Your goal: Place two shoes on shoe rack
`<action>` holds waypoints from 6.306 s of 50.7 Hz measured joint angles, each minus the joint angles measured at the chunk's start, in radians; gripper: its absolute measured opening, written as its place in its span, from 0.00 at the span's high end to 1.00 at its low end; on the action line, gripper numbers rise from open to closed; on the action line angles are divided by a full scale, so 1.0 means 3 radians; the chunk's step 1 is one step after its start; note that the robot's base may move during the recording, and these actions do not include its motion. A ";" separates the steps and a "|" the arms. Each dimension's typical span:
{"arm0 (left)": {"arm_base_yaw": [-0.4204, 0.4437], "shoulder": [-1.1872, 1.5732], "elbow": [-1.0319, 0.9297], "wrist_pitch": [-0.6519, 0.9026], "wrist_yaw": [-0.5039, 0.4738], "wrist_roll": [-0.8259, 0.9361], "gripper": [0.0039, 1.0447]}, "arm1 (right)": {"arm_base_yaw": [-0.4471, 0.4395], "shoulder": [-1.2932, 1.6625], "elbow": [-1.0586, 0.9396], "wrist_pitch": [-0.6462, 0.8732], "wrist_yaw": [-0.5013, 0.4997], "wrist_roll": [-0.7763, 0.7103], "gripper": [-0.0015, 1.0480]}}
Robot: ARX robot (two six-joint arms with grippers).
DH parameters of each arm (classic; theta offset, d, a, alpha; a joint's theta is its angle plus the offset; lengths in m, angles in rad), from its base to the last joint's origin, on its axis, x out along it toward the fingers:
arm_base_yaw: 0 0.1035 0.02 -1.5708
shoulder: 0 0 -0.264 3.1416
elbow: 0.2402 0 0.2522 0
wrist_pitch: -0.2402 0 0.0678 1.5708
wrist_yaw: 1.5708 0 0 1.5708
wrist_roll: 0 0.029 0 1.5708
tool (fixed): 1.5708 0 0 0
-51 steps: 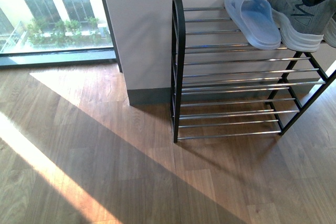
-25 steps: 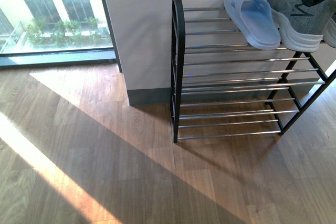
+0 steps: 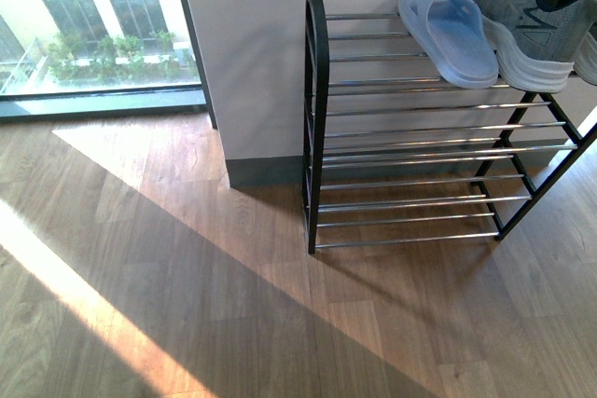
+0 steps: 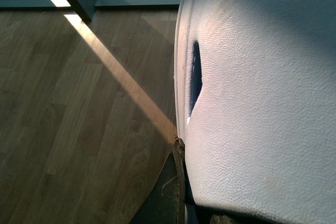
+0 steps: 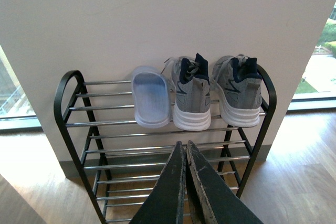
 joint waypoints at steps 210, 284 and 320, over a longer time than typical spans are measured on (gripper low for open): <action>-0.0669 0.4229 0.4491 -0.1481 0.0268 -0.0838 0.98 | 0.0006 -0.2857 -0.0038 -0.2716 0.0004 -0.0001 0.09; -0.0469 0.0426 0.0999 0.0000 -0.0467 -0.1015 0.09 | 0.0006 -0.2857 -0.0038 -0.2716 0.0004 -0.0001 0.09; 0.0111 -0.0669 -0.0626 0.1911 0.0979 0.0223 0.99 | 0.0006 -0.2857 -0.0038 -0.2716 0.0004 -0.0001 0.09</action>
